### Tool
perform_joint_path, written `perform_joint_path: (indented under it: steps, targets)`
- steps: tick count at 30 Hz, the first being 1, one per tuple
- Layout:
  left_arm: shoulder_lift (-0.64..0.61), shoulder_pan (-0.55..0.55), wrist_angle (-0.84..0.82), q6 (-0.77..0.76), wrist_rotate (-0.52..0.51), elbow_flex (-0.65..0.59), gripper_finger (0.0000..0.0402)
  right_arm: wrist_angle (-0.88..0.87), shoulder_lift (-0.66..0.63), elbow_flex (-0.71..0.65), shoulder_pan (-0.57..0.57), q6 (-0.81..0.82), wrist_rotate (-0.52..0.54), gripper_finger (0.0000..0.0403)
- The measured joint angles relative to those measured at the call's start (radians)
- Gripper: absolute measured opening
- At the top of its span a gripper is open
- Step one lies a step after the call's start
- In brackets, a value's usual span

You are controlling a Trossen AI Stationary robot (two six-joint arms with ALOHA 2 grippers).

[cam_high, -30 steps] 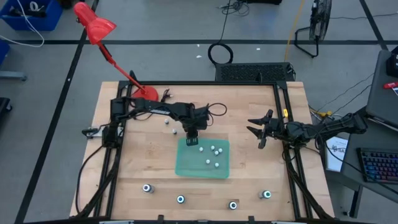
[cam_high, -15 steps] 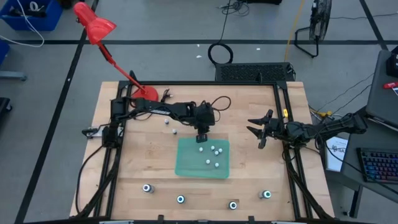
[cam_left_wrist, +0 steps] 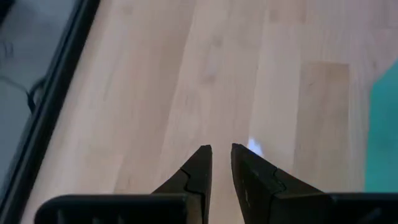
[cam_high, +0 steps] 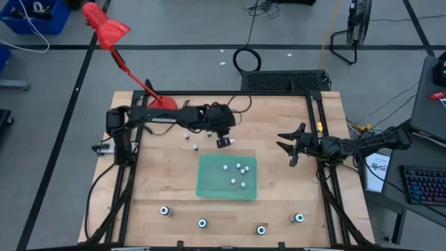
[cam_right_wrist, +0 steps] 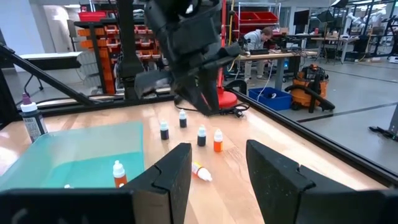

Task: Pick & Place food coloring
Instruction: Put the small orange food coloring bottle into the green bin

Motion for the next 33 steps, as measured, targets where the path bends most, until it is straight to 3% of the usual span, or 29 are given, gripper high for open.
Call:
perform_joint_path:
  steps: [4, 12, 17, 24, 33]
  targets:
    - [-0.015, 0.011, -0.092, -0.062, 0.063, 0.0, 0.0086, 0.0, 0.0, 0.0, 0.0, 0.0, 0.0, 0.0141]
    - [0.068, -0.008, -0.06, -0.061, 0.089, 0.0, 0.0215, 0.0, 0.0, 0.0, 0.0, 0.0, 0.0, 0.0141]
    - [0.135, -0.016, -0.059, -0.063, 0.082, 0.0, 0.0264, 0.0, 0.0, 0.0, 0.0, 0.0, 0.0, 0.0141]
    - [0.185, -0.016, -0.036, -0.086, 0.081, 0.0, 0.0274, 0.0, 0.0, 0.0, 0.0, 0.0, 0.0, 0.0141]
    - [0.216, -0.015, -0.029, -0.093, 0.09, 0.002, 0.0251, 0.0, 0.0, 0.0, 0.0, 0.0, 0.0, 0.0141]
